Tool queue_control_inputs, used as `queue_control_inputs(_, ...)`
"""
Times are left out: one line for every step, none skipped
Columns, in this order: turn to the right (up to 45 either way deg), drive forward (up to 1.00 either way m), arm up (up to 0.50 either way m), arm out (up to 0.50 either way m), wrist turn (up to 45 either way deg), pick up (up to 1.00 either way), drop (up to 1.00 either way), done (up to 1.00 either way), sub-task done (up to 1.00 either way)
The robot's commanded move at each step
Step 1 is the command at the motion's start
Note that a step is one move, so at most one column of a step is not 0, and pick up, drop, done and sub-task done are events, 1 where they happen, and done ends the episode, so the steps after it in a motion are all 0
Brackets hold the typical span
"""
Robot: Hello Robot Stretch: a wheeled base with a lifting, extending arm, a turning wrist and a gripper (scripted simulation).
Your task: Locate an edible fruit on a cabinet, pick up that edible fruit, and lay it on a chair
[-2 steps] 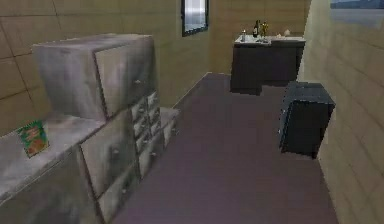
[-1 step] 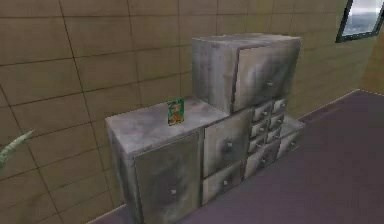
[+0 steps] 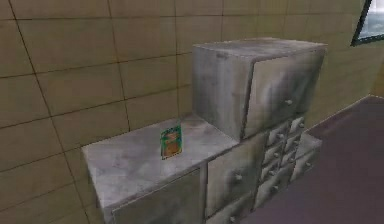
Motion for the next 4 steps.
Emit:
queue_control_inputs(-45.0,0.00,0.00,0.00,0.0,0.00,0.00,0.00,0.00)
queue_control_inputs(-45.0,0.00,0.00,0.00,0.0,0.00,0.00,0.00,0.00)
queue_control_inputs(0.0,0.00,0.50,0.00,0.0,0.00,0.00,0.00,0.00)
queue_control_inputs(0.0,0.00,0.38,0.00,0.0,0.00,0.00,0.00,0.00)
